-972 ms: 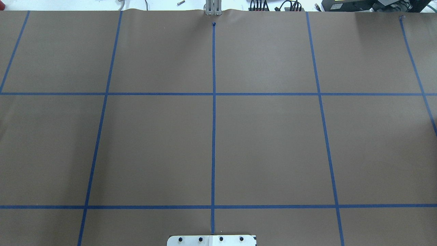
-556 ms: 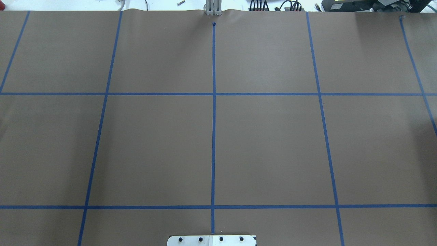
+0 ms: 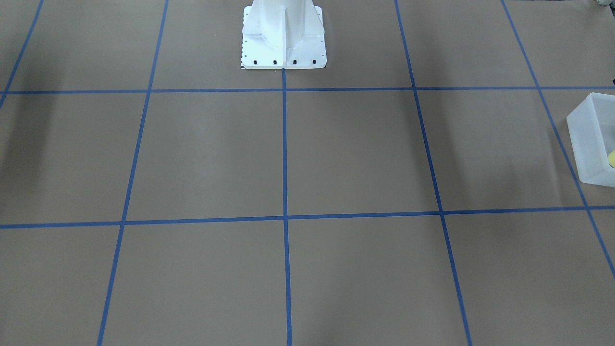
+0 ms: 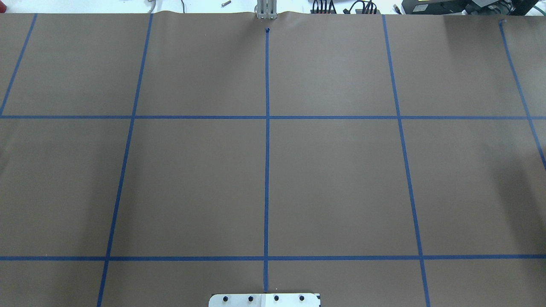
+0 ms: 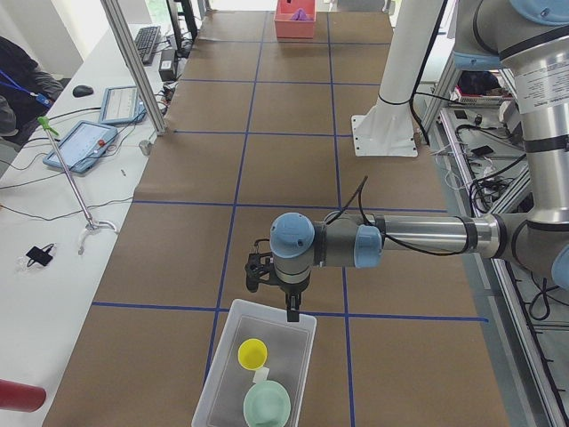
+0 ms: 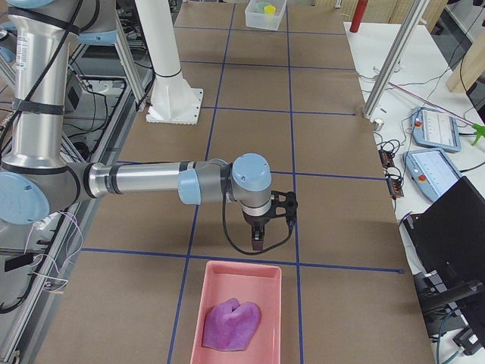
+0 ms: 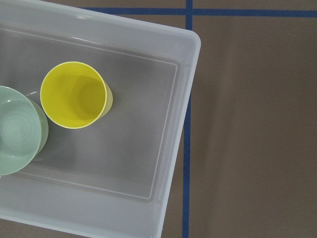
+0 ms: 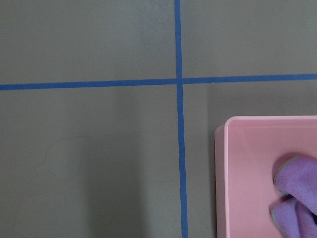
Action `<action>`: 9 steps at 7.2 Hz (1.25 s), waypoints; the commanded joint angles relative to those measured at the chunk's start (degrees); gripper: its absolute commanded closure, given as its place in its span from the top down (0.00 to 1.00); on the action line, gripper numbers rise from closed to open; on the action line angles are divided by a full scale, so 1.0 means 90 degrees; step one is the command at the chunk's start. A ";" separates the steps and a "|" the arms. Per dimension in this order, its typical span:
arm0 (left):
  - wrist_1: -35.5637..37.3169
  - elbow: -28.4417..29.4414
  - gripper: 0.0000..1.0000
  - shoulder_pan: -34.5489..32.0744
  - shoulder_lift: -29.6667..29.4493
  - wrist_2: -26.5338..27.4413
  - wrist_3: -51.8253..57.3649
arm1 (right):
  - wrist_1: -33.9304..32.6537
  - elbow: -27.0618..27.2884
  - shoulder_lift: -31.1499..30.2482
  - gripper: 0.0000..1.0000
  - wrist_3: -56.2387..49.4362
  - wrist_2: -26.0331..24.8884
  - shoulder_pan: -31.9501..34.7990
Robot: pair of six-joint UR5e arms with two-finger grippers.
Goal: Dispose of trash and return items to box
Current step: 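Release the purple cloth into the pink bin with the right gripper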
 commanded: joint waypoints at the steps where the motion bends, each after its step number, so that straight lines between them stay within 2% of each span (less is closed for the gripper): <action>1: 0.0010 0.0029 0.98 0.0000 0.0008 0.0000 0.0008 | -0.0016 0.0112 -0.0073 1.00 -0.0081 -0.0895 -0.0665; 2: 0.0000 0.0029 0.98 0.0000 0.0066 -0.0010 0.0008 | -0.0015 0.0267 -0.0072 1.00 -0.0324 -0.0978 -0.0747; 4: 0.0000 0.0039 0.98 0.0000 0.0076 0.0000 0.0008 | 0.0062 0.0434 -0.0383 1.00 -0.1727 -0.0910 -0.0738; 5: -0.0010 0.0029 0.98 0.0000 0.0144 -0.0010 0.0008 | -0.0015 0.0416 -0.0472 1.00 -0.1742 -0.0823 -0.0738; 6: -0.0010 0.0029 0.98 0.0000 0.0164 -0.0010 0.0008 | -0.0073 0.0193 -0.0434 1.00 -0.1694 -0.0194 -0.0729; 7: -0.0010 0.0039 0.98 0.0000 0.0164 -0.0010 0.0008 | -0.0016 -0.0225 -0.0424 1.00 -0.1732 0.0760 -0.0119; 8: -0.0010 0.0039 0.98 0.0000 0.0164 -0.0010 0.0008 | 0.0014 -0.0268 -0.0366 1.00 -0.1723 0.0750 0.0167; 9: -0.0010 0.0039 0.98 0.0000 0.0164 -0.0010 0.0008 | -0.0005 -0.0133 -0.0385 1.00 -0.1809 0.0189 0.0528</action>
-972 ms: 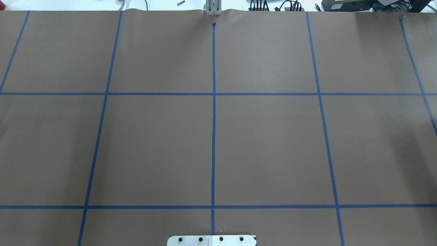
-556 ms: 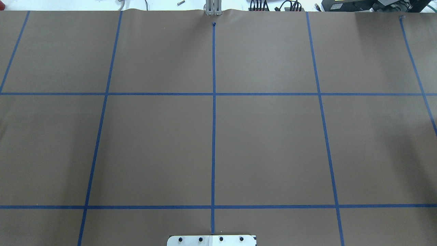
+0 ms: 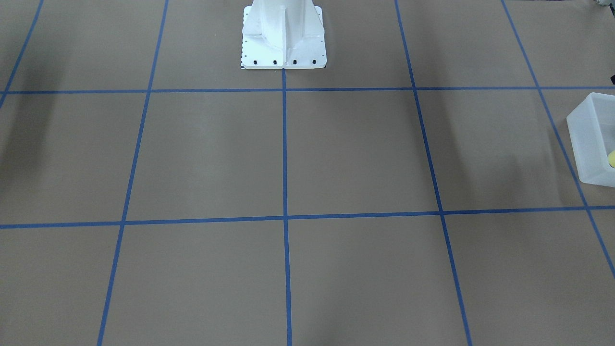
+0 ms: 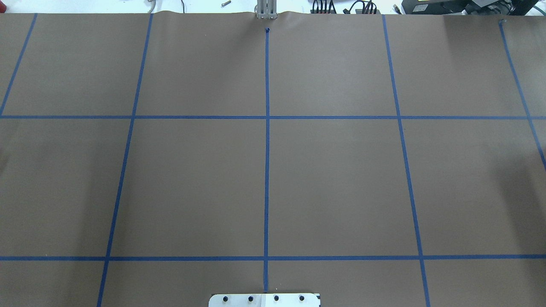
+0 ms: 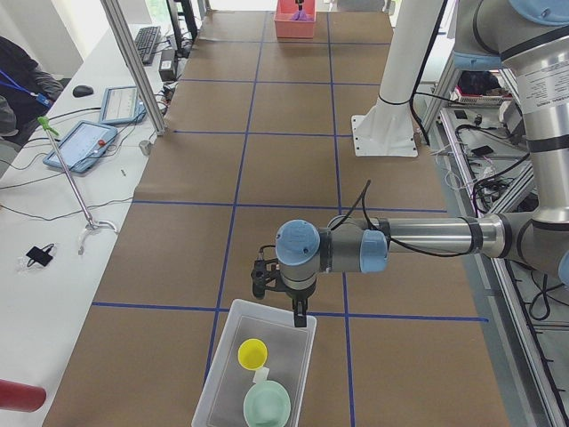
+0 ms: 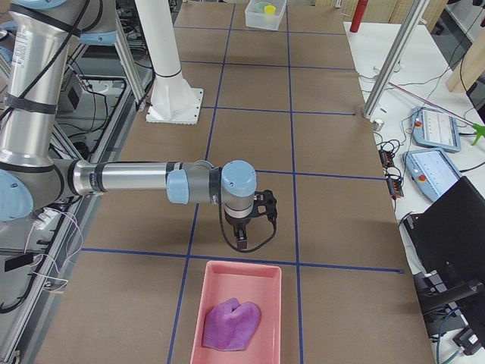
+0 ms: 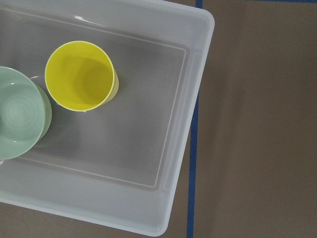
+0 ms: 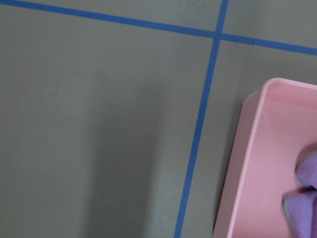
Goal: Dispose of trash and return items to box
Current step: 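Release the purple cloth into the pink bin with the right gripper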
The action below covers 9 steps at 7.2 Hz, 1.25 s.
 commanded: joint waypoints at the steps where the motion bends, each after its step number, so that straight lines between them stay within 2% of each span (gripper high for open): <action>1: 0.0000 0.0001 0.98 0.0000 0.0003 0.0000 0.0000 | -0.0069 0.0180 -0.0160 1.00 -0.0147 -0.0796 0.0615; 2: 0.0000 0.0001 0.98 0.0000 0.0003 0.0000 0.0000 | -0.0069 0.0134 -0.0065 1.00 -0.0148 -0.1468 0.0510; 3: 0.0000 0.0001 0.98 0.0000 0.0003 0.0000 0.0000 | -0.0089 0.0191 -0.0102 1.00 -0.0138 -0.1417 0.0538; 4: 0.0000 0.0001 0.98 0.0000 0.0003 0.0000 0.0010 | -0.0524 0.0163 0.0033 1.00 -0.0080 -0.1087 0.0481; 5: 0.0000 0.0001 0.98 0.0000 0.0003 0.0000 0.0000 | -0.1369 0.0211 0.0324 1.00 -0.0041 -0.0717 0.0509; 6: 0.0000 0.0001 0.98 0.0000 0.0003 0.0000 0.0000 | -0.1600 0.0221 0.0424 1.00 -0.0137 -0.0819 0.0509; 9: 0.0000 0.0001 0.98 0.0000 0.0003 0.0000 0.0000 | -0.1583 0.0289 0.0454 1.00 -0.0148 -0.0830 0.0509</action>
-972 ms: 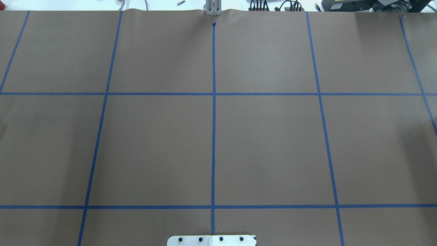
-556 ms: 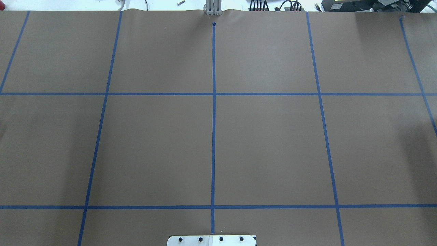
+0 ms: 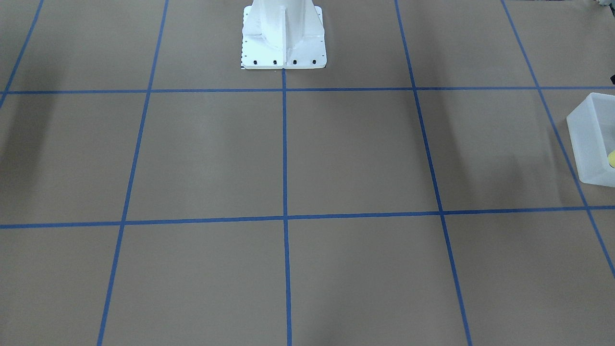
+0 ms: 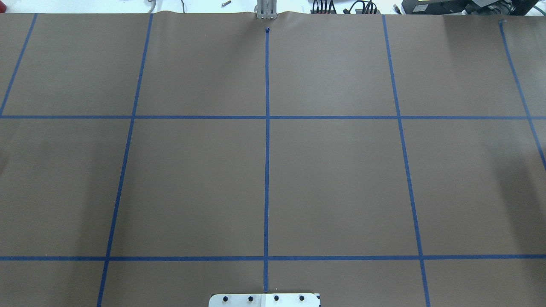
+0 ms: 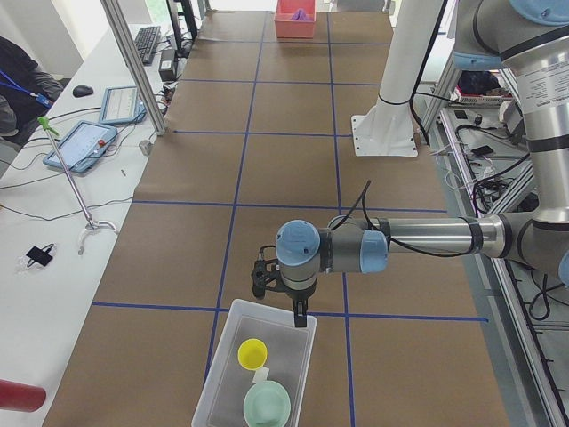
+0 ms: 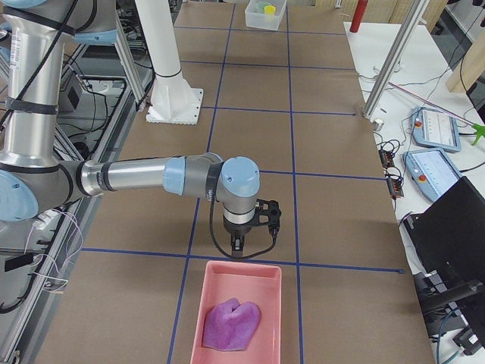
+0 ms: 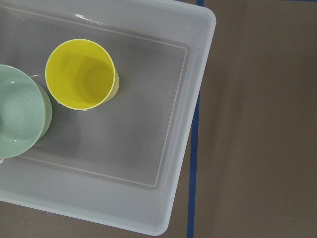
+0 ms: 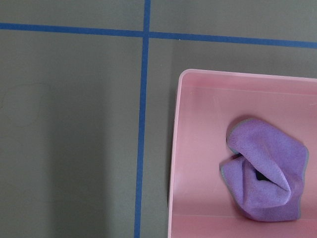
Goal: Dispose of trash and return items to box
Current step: 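Release the purple cloth into the pink bin with the right gripper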
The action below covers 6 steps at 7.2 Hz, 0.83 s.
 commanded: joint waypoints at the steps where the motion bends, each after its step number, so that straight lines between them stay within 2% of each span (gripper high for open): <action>1: 0.0000 0.0000 0.98 0.0000 0.0000 0.0000 0.0000 | -0.0011 0.0020 0.0015 1.00 -0.0005 0.0000 0.0000; 6: -0.0010 0.0020 0.98 0.0010 -0.0010 0.0000 0.0000 | -0.0021 0.0186 0.0025 1.00 -0.0005 -0.0010 0.0000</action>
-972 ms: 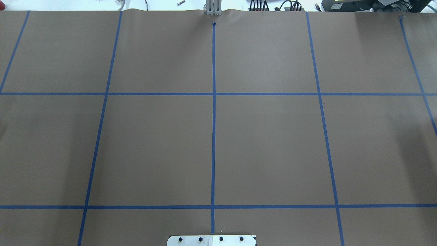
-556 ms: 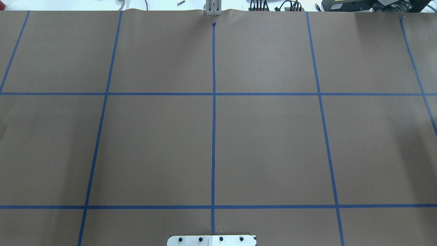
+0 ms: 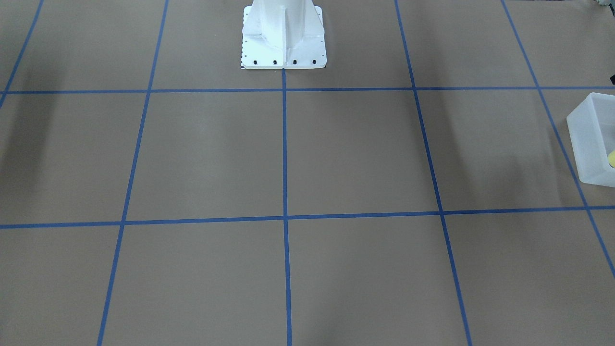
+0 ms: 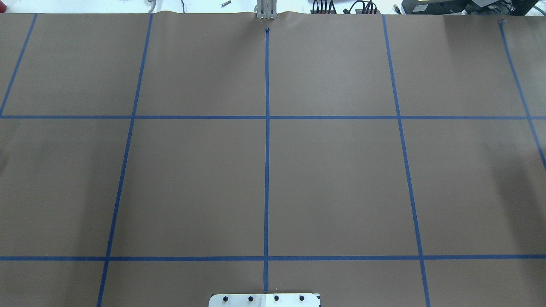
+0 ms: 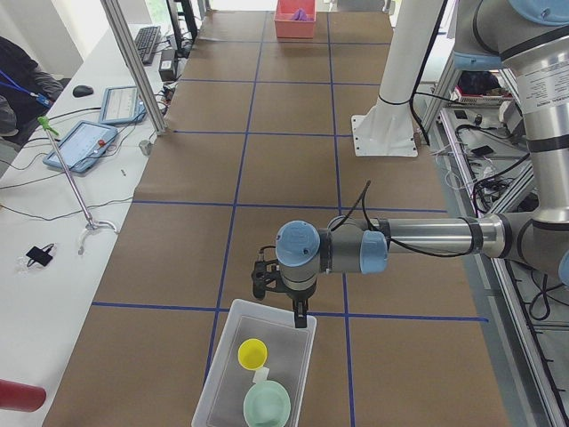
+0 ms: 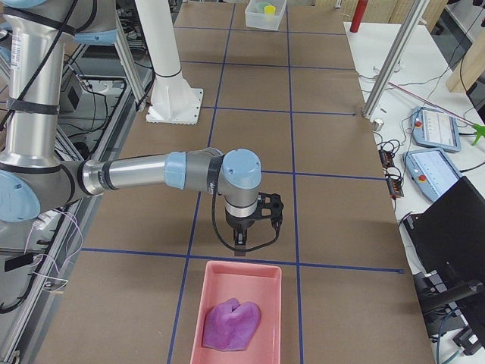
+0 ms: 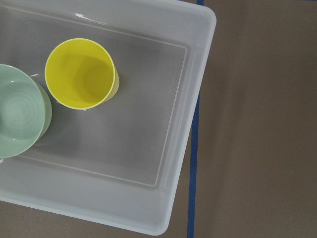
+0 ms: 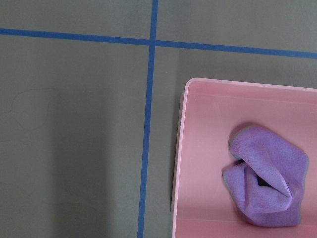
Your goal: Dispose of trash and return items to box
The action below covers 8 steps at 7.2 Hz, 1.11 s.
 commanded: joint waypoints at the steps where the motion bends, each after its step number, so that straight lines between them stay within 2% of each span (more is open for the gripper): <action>1: -0.0017 0.0000 0.98 0.0000 -0.0008 0.0000 0.0010 | -0.0001 0.0055 -0.0001 1.00 0.0000 -0.0008 0.0000; 8: -0.0017 -0.0010 0.98 -0.0009 -0.0057 0.0195 0.0010 | -0.0001 0.0114 -0.0001 1.00 -0.0010 0.0002 0.0000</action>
